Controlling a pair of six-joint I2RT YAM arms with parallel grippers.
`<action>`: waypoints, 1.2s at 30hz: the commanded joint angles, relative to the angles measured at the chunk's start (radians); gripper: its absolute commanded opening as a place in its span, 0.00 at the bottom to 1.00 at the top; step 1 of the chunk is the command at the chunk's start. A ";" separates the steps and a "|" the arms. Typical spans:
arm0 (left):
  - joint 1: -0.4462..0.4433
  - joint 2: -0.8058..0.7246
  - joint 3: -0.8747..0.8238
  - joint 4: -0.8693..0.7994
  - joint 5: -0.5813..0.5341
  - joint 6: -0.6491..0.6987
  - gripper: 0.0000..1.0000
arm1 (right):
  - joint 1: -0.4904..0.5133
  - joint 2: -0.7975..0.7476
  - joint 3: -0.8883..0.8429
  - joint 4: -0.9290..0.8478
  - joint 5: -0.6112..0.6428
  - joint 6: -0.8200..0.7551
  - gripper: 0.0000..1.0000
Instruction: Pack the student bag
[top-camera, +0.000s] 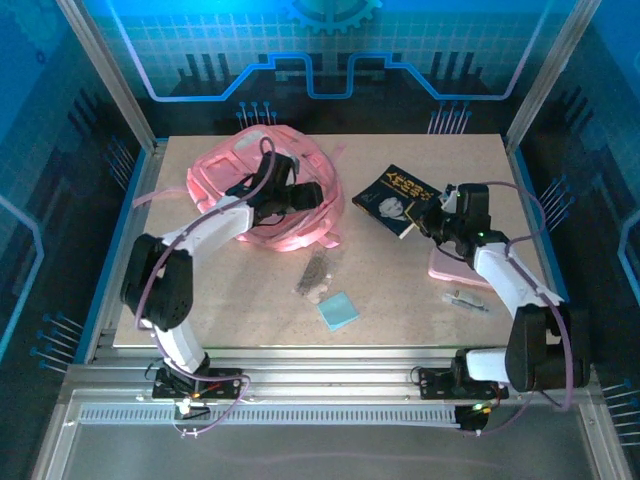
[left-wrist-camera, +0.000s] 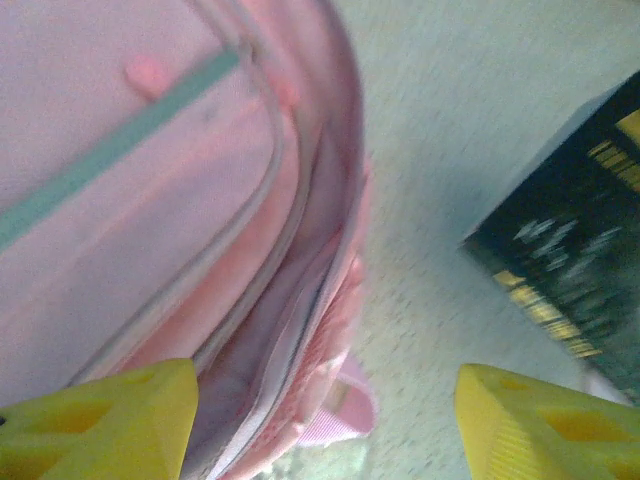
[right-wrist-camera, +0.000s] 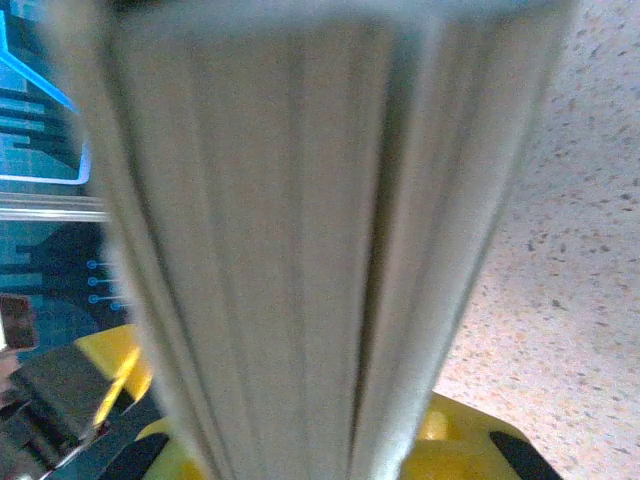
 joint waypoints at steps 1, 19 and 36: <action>-0.030 0.103 0.122 -0.211 -0.010 0.162 0.68 | -0.029 -0.072 -0.008 -0.061 -0.046 -0.098 0.00; -0.038 0.202 0.349 -0.360 -0.089 0.211 0.00 | -0.040 -0.147 -0.030 -0.054 -0.102 -0.105 0.00; -0.040 0.216 0.664 -0.457 0.128 0.158 0.00 | 0.163 0.021 0.151 0.063 -0.130 -0.021 0.00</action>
